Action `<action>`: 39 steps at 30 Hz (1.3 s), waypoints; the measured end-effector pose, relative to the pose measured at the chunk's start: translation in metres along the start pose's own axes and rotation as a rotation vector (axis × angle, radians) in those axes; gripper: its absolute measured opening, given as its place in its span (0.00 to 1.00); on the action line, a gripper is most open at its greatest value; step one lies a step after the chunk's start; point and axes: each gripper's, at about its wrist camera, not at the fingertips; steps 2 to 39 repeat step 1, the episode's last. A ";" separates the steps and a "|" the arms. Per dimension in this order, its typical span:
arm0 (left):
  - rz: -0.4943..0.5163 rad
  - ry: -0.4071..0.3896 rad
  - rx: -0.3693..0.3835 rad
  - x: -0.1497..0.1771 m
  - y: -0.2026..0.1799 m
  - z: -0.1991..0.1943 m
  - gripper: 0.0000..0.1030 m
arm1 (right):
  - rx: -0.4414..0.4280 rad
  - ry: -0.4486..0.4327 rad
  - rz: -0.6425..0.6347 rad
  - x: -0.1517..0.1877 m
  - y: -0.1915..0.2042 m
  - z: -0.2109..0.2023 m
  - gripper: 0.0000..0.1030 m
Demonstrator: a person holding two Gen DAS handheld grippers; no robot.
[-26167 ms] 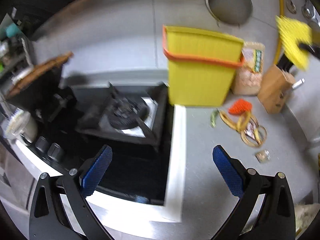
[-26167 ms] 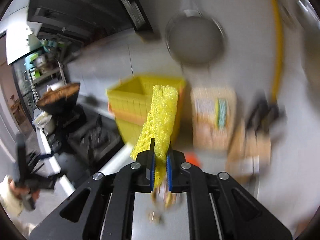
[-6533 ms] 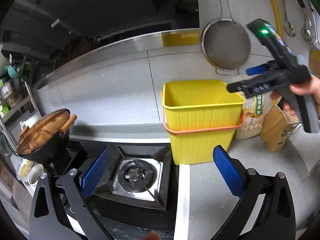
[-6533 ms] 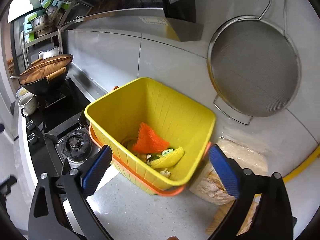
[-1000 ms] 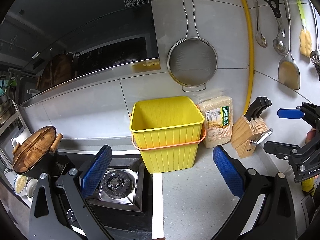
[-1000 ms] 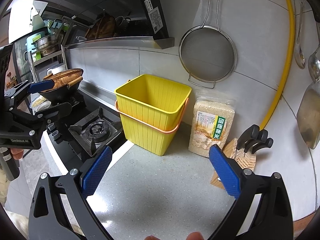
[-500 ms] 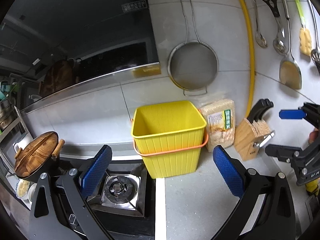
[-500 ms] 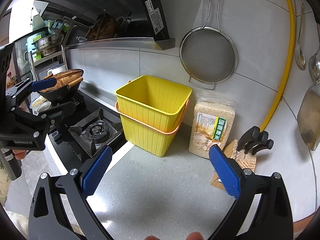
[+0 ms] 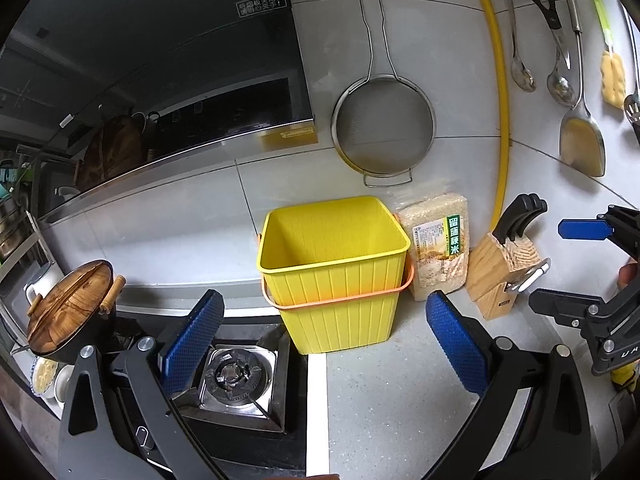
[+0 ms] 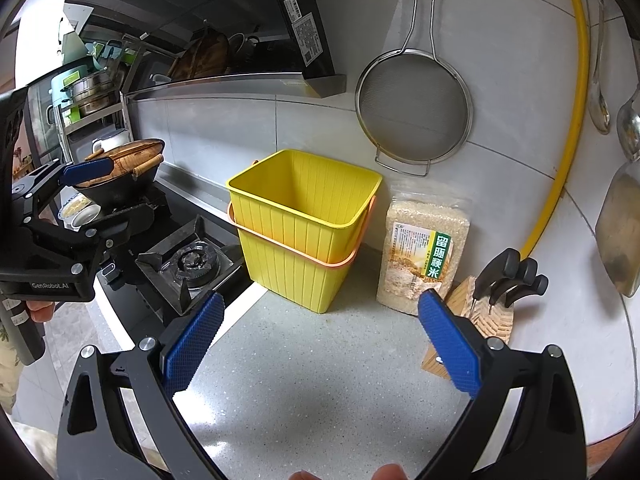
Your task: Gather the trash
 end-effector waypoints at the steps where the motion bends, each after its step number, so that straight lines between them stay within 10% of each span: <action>1: -0.002 0.000 0.002 0.000 0.000 0.000 0.96 | 0.001 0.001 0.002 0.001 0.000 0.000 0.92; 39: -0.002 0.000 0.002 0.000 0.000 0.000 0.96 | 0.001 0.001 0.002 0.001 0.000 0.000 0.92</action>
Point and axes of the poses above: each gripper's, at about its wrist camera, not at the fingertips, and z roughly the way its jaws point, y to its left, x to its underside, and after that the axes turned 3 degrees about -z, right-handed
